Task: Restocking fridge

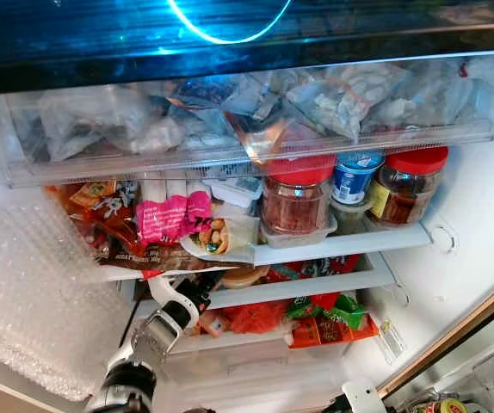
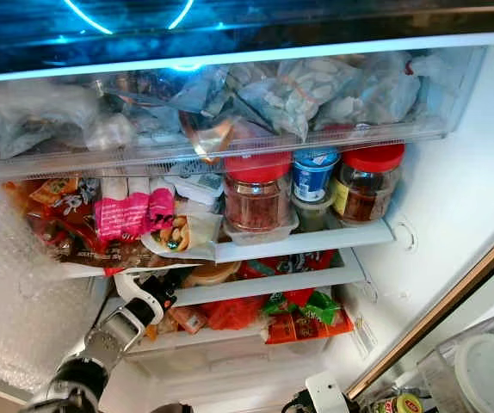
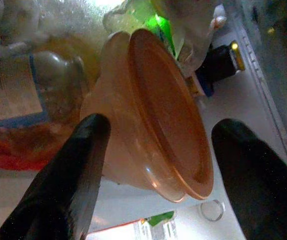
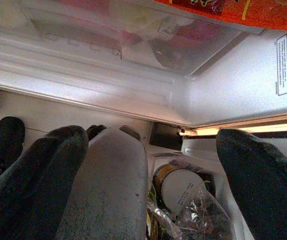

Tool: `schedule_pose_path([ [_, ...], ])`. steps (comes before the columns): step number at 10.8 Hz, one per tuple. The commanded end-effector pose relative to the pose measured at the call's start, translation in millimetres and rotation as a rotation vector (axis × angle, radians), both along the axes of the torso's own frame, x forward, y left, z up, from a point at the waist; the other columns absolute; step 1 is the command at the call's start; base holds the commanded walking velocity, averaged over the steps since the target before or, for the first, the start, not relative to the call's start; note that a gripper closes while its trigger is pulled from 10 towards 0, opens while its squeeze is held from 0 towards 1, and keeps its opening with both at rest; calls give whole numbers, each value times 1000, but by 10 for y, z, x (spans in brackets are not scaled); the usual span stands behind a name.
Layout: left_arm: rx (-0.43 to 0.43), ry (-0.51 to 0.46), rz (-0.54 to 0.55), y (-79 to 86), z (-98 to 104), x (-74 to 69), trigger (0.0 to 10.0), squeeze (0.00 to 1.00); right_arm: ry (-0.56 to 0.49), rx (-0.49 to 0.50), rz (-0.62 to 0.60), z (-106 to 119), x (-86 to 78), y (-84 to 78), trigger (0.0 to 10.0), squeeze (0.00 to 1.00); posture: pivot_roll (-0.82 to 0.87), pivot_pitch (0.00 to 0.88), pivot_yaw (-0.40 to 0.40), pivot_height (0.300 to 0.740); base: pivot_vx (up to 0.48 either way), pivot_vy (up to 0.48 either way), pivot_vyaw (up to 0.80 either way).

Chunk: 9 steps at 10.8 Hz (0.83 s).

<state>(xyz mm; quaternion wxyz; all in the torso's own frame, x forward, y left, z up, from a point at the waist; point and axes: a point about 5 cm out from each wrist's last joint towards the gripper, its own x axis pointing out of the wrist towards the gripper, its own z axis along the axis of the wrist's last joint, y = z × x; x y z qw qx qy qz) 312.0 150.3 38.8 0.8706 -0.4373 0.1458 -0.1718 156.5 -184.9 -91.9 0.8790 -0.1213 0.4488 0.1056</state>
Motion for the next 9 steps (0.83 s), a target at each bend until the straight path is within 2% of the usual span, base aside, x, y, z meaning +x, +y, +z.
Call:
schedule_pose_path([
  [1,38,-26,-10,82,14,-38,10000,0,163,-17,-2,-156,-367,19,10000,0,-104,57,36,651,0,0,0],
  [2,50,-48,-4,154,32,-82,10000,0,161,-16,-5,-155,-363,20,10000,0,-97,56,34,651,0,0,0],
  [3,121,-84,-18,250,50,-180,10000,0,159,-17,0,-152,-354,21,10000,0,-64,60,30,651,0,0,0],
  [4,206,-96,-67,264,30,-264,10000,0,157,-17,1,-151,-350,26,10000,0,-62,64,29,651,0,0,0],
  [5,330,-129,-100,281,29,-367,10000,0,148,-20,-14,-150,-352,18,10000,0,-50,63,23,651,0,0,0],
  [7,497,-142,-99,285,-13,-478,10000,0,145,-22,-46,-153,-368,5,10000,0,-66,63,27,651,0,0,0],
  [9,587,-136,-62,279,-41,-543,10000,0,142,-20,-56,-155,-370,15,10000,0,-78,57,36,651,0,0,0],
])
